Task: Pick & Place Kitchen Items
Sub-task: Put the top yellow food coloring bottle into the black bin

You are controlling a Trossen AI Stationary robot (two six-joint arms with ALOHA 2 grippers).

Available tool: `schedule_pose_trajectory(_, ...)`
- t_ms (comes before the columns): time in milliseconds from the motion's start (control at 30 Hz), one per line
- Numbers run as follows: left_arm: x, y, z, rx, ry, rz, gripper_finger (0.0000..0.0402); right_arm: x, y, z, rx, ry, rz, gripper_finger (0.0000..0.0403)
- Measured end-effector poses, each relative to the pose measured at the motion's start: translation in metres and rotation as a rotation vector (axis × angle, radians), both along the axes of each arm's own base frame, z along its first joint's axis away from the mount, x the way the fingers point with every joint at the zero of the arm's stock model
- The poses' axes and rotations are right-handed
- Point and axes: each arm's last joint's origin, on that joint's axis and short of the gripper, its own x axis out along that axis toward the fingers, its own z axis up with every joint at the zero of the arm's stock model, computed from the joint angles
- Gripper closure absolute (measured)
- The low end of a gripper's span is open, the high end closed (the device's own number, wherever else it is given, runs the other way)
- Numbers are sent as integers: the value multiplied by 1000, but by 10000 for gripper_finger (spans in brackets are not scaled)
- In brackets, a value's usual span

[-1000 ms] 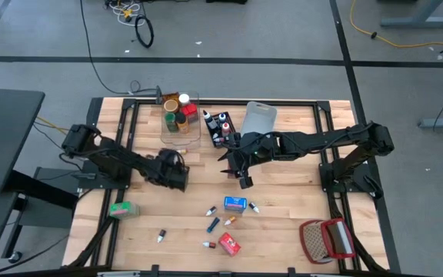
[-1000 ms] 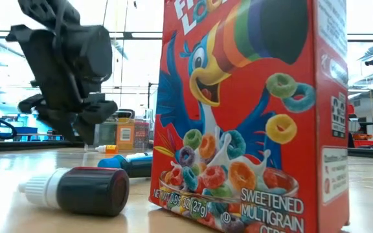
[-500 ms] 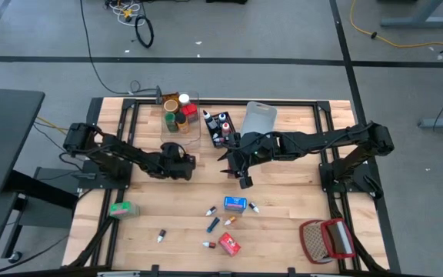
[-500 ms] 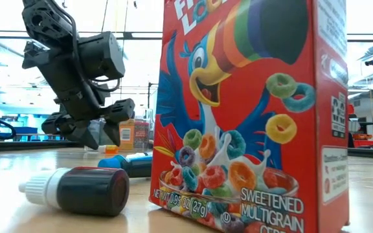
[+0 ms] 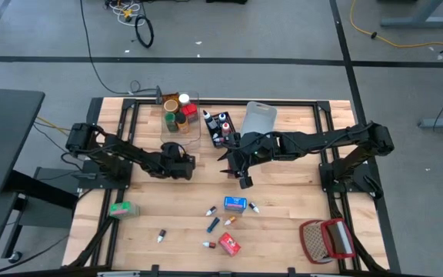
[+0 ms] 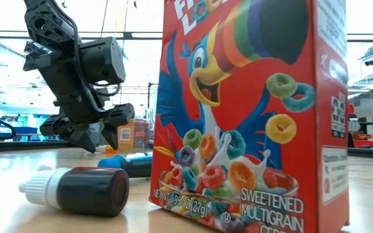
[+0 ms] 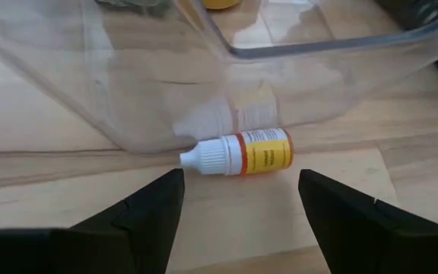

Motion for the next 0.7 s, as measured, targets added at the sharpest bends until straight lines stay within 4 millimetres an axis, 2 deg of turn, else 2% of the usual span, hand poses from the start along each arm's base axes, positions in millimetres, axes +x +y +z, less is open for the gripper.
schedule_pose_trajectory(567, -1, 17, -1, 19, 41, 31, 129, 0, 0, 0, 0, -2, 0, 215)
schedule_pose_trajectory(700, -1, 19, -1, 21, 48, 33, 141, 0, 0, 0, 0, -2, 0, 215)
